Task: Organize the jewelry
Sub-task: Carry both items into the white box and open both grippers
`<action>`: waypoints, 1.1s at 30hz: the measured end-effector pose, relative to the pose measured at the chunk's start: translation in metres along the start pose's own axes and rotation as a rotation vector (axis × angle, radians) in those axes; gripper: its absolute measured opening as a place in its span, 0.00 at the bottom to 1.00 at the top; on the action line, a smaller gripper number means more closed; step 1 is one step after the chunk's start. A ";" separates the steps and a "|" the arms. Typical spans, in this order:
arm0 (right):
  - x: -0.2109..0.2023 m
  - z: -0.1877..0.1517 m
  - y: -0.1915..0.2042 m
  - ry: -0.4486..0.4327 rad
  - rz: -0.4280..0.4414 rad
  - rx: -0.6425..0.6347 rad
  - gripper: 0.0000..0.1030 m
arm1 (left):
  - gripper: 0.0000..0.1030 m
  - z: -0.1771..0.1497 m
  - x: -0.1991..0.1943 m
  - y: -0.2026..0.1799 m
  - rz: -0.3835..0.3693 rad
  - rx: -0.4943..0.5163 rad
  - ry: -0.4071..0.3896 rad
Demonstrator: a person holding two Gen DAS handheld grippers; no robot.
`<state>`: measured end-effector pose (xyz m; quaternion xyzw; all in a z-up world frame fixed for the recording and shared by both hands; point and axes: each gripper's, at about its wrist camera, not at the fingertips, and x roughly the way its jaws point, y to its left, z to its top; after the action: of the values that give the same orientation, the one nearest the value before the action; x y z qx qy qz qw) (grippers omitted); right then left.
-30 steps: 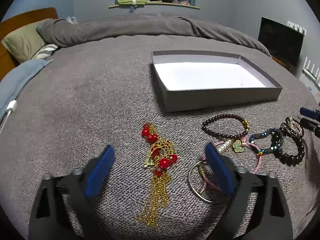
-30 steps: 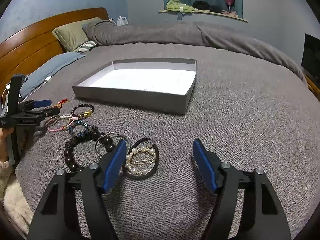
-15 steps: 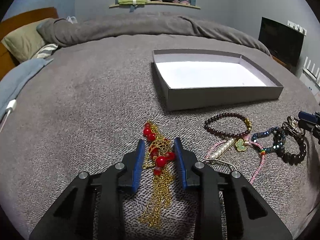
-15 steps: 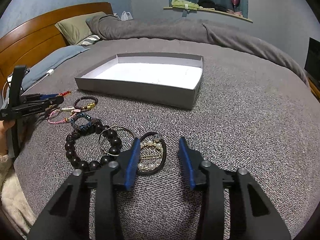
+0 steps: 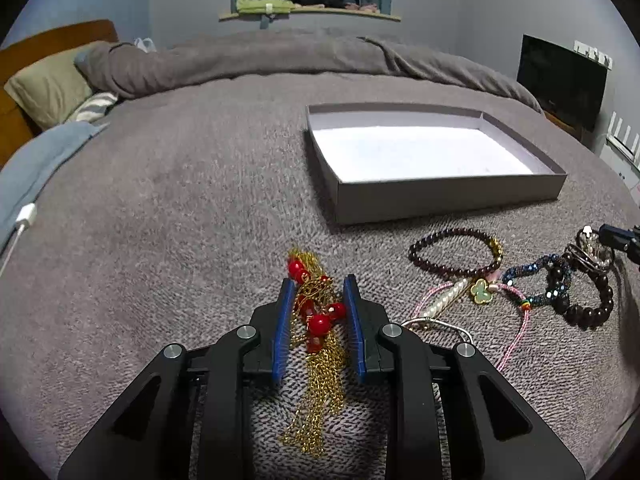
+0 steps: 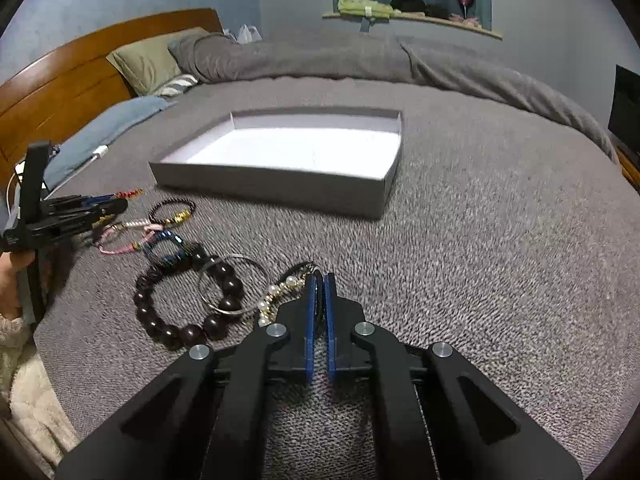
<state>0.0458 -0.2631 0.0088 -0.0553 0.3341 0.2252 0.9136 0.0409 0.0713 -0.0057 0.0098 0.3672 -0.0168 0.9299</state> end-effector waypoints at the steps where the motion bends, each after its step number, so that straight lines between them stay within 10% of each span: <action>1: -0.003 0.001 0.000 -0.020 0.002 0.000 0.04 | 0.25 0.000 -0.002 -0.001 0.007 0.002 -0.010; 24: -0.057 0.037 0.008 -0.303 0.035 0.025 0.03 | 0.24 0.019 -0.052 -0.009 -0.023 -0.040 -0.176; 33: -0.046 0.084 0.000 -0.321 0.008 0.052 0.03 | 0.23 0.078 -0.064 -0.011 -0.057 -0.019 -0.205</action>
<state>0.0639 -0.2593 0.1025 0.0064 0.1900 0.2259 0.9554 0.0467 0.0590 0.0946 -0.0111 0.2703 -0.0406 0.9619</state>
